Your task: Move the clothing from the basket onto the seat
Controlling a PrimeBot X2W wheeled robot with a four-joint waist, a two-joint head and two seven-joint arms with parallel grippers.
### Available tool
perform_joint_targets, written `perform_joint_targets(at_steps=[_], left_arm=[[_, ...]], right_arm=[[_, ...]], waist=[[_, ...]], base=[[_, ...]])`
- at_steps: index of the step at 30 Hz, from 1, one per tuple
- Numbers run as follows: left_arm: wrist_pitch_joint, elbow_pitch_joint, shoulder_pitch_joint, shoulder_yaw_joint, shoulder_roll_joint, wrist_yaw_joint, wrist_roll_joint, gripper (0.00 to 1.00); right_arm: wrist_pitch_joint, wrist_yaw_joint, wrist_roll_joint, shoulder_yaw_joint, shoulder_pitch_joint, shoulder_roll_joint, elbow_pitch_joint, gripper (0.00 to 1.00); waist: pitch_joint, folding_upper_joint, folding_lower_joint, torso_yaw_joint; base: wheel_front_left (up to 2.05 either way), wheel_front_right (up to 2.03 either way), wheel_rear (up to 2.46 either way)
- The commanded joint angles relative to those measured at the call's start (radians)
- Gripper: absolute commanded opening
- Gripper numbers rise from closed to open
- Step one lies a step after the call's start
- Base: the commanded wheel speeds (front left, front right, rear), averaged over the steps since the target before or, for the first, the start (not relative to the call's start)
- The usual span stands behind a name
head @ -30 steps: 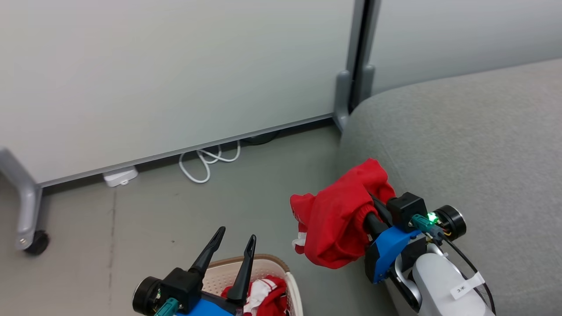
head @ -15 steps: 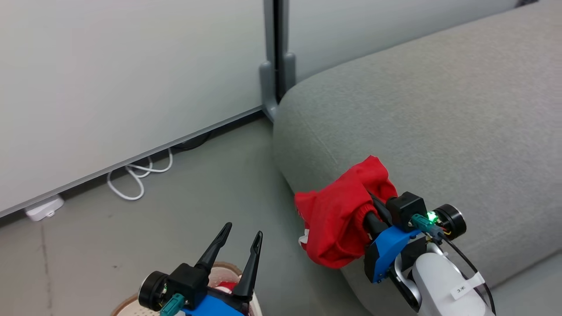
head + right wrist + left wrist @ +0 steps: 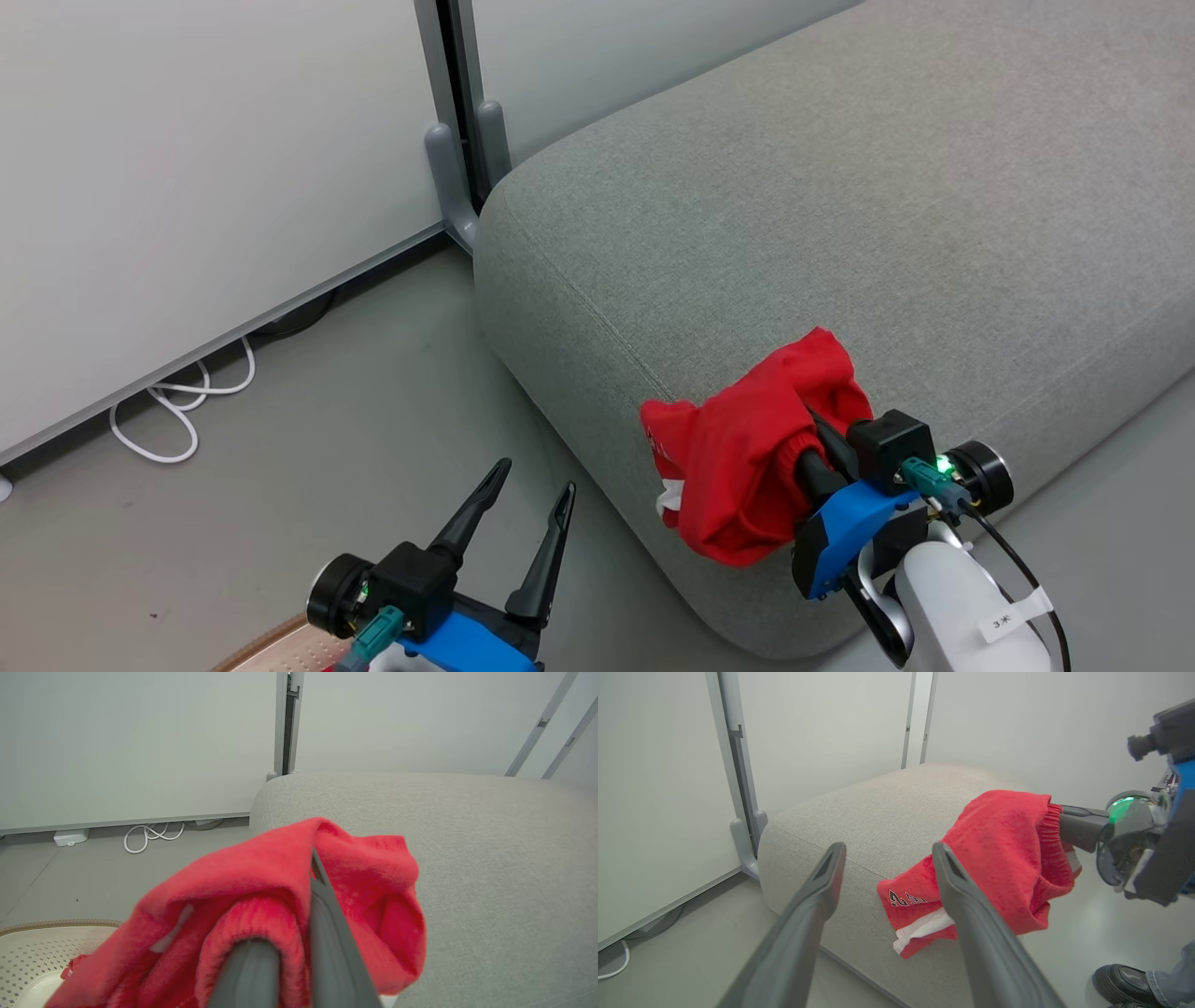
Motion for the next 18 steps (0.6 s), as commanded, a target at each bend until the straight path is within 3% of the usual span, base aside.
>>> perform_joint_targets(at_steps=[1, 13, 18], left_arm=[[-0.005, 0.004, -0.017, -0.002, 0.010, -0.002, -0.003, 1.00], [-0.005, 0.024, -0.049, -0.038, 0.029, -0.002, -0.032, 1.00], [-0.005, 0.014, -0.040, -0.019, 0.039, -0.002, -0.016, 1.00]], right_arm=[[-0.009, 0.000, -0.005, -0.005, 0.009, 0.001, -0.008, 0.00], [-0.003, 0.000, -0.002, -0.033, 0.029, 0.001, -0.036, 0.00], [0.007, 0.000, 0.108, -0.020, -0.020, 0.001, -0.043, 0.00]], waist=[[0.004, -0.0001, 0.0000, -0.003], [0.016, -0.0001, 0.0000, -0.009], [0.043, -0.0001, 0.0000, -0.011]], base=[[0.00, 0.00, 0.00], [0.00, 0.00, 0.00], [0.00, 0.00, 0.00]])
